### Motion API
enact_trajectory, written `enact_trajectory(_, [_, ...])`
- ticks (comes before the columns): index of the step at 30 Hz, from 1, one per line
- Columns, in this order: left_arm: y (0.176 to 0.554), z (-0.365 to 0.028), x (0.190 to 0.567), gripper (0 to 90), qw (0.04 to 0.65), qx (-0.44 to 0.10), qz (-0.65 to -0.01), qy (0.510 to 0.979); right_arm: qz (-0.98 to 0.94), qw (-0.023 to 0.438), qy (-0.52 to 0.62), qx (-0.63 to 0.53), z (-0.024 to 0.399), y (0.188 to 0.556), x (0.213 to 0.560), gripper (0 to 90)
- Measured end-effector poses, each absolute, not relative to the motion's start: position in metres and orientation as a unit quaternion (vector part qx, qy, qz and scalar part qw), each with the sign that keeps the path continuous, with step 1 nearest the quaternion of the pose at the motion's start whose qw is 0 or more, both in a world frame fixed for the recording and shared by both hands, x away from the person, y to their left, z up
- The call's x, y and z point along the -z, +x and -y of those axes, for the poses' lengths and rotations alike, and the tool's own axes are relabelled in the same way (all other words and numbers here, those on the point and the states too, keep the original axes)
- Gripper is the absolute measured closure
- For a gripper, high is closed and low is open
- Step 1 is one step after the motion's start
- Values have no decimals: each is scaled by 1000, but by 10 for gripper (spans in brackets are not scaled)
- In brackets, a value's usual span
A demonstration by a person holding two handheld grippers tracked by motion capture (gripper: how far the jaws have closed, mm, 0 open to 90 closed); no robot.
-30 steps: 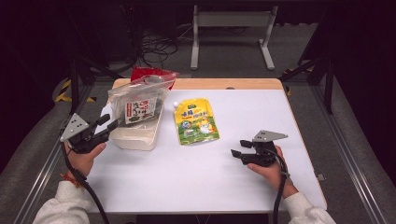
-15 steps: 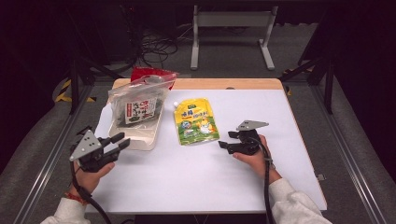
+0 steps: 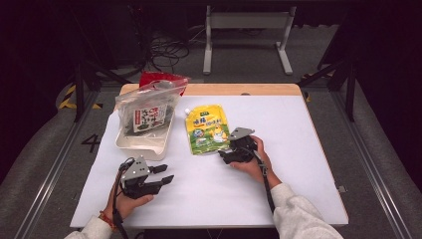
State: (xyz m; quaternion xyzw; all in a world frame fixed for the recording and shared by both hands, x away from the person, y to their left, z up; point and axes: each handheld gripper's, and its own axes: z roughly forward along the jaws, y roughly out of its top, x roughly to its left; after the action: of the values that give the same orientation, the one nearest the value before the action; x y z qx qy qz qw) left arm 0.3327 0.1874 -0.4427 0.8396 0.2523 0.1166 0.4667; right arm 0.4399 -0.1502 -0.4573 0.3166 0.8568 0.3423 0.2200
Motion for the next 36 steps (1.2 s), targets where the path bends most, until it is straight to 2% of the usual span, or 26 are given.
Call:
enact_trajectory(6, [335, -181, 448, 523, 461, -99, -246, 847, -861, 240, 305, -329, 137, 445, 456, 248])
enact_trajectory(11, [337, -176, 452, 519, 457, -87, -241, 852, -867, 245, 281, -332, 132, 443, 455, 384])
enact_trajectory(13, [337, -173, 452, 516, 455, -84, -238, 854, -870, 253, 268, -327, 130, 441, 455, 466])
enact_trajectory(15, [337, -172, 452, 513, 454, -82, -238, 855, -876, 269, 243, -318, 126, 437, 455, 592])
enact_trajectory(16, [337, -171, 452, 513, 455, -81, -236, 855, -876, 269, 243, -318, 126, 437, 455, 592])
enact_trajectory(17, [338, -171, 452, 510, 458, -74, -238, 853, -881, 287, 221, -305, 121, 434, 455, 705])
enact_trajectory(22, [339, -168, 456, 496, 452, -61, -238, 858, -886, 321, 185, -279, 114, 430, 455, 868])
enact_trajectory(28, [342, -165, 458, 472, 458, -60, -248, 852, -884, 345, 166, -268, 114, 426, 452, 900])
enact_trajectory(30, [346, -163, 458, 411, 462, -58, -259, 846, -884, 336, 166, -278, 117, 421, 451, 900])
enact_trajectory(33, [351, -157, 459, 385, 466, -43, -274, 840, -887, 334, 154, -280, 120, 408, 451, 900])
enact_trajectory(35, [353, -153, 459, 272, 461, -48, -290, 837, -888, 332, 144, -283, 123, 394, 452, 900])
enact_trajectory(36, [355, -149, 461, 251, 460, -44, -300, 835, -889, 329, 141, -286, 126, 388, 451, 900])
